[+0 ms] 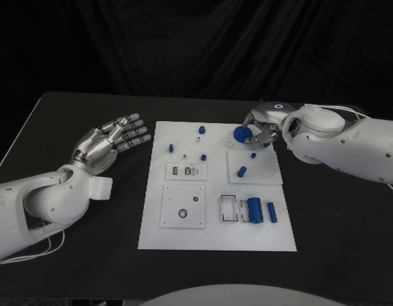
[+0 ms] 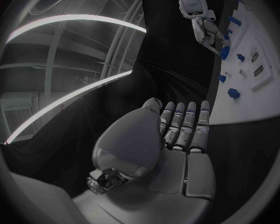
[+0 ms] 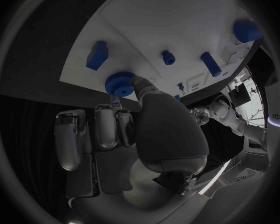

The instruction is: Assemble the parts on the task board

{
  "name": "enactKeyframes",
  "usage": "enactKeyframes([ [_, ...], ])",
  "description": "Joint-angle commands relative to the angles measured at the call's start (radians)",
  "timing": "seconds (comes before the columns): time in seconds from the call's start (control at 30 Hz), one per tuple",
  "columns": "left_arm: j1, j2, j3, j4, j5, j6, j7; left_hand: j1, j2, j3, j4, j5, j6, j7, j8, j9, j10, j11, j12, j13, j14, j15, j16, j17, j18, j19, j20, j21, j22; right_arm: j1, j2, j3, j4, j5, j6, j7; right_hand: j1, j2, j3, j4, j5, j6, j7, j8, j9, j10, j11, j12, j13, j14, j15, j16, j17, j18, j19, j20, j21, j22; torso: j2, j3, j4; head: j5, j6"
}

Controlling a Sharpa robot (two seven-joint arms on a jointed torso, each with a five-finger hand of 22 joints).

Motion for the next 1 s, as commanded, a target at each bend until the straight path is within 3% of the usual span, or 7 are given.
enactKeyframes([
  [0.03,0.0,0.0,0.001,0.001,0.003,0.016,0.098,0.007,-0.001,0.003,0.001,0.004,-0.001,0.004,-0.007,0.0,0.001,0.005,0.005,-0.001,0.001,0.007,0.007,0.001,-0.02,-0.004,0.001,-0.004,-0.001,0.002,-0.008,-0.001,0.021,-0.005,-0.083,0.03,-0.006,-0.015,0.049,-0.031,0.155,0.092,-0.052,0.115,0.195,0.012,0.001,0.008,0.127,0.012,0.0,0.006,0.014,-0.008,0.106,-0.008,0.003,0.264,0.0,-0.0002,-0.0001,0.002,0.001],
  [0.23,0.0,-0.001,0.001,0.001,0.003,0.016,0.096,0.007,-0.001,0.003,0.001,0.004,-0.001,0.004,-0.007,0.0,0.001,0.005,0.005,-0.001,0.001,0.007,0.007,0.001,-0.02,-0.004,0.001,-0.004,-0.001,0.032,-0.018,-0.001,0.07,-0.005,-0.118,0.039,-0.017,-0.018,0.057,-0.032,0.151,0.093,-0.053,0.129,0.217,0.026,0.002,0.013,0.137,0.021,0.0,0.011,0.027,-0.008,0.106,-0.008,0.003,0.264,0.0,-0.0002,0.0,0.004,0.001],
  [0.47,0.0,0.005,0.001,-0.006,0.003,0.017,0.095,0.007,0.0,0.01,0.001,0.004,-0.001,0.004,-0.007,0.0,0.0,0.006,0.006,-0.001,0.0,0.008,0.008,0.001,-0.02,-0.004,0.0,-0.004,-0.001,0.057,-0.021,-0.001,0.126,-0.005,-0.099,0.04,-0.032,-0.02,0.064,-0.032,0.118,0.085,-0.055,0.14,0.243,0.029,0.003,0.013,0.139,0.024,0.001,0.009,0.03,-0.008,0.106,-0.008,0.003,0.264,0.0,-0.0001,0.0,0.002,0.002],
  [0.73,0.0,0.01,0.001,-0.011,0.004,0.019,0.093,0.007,0.0,0.012,0.001,0.004,-0.002,0.004,-0.007,0.0,0.0,0.006,0.006,-0.001,0.0,0.008,0.009,0.001,-0.021,-0.004,0.0,-0.004,-0.001,0.061,0.007,-0.001,0.145,-0.005,-0.05,0.036,-0.038,-0.018,0.07,-0.035,0.071,0.074,-0.054,0.143,0.263,0.027,0.007,0.012,0.137,0.024,0.004,0.004,0.03,-0.008,0.106,-0.005,0.003,0.264,0.0,-0.0008,-0.0002,0.0,0.004],
  [1.0,0.0,0.016,0.001,-0.013,0.004,0.021,0.09,0.007,-0.001,0.015,0.001,0.004,-0.002,0.005,-0.008,0.0,-0.001,0.006,0.006,-0.001,0.0,0.009,0.01,0.001,-0.021,-0.004,0.0,-0.004,-0.002,0.055,0.079,-0.001,0.122,-0.005,-0.017,0.031,-0.038,-0.018,0.072,-0.041,0.047,0.072,-0.053,0.146,0.274,0.022,0.008,0.009,0.134,0.023,0.005,0.001,0.029,-0.008,0.106,-0.004,0.003,0.264,0.0,0.0,-0.0001,-0.005,0.004],
])
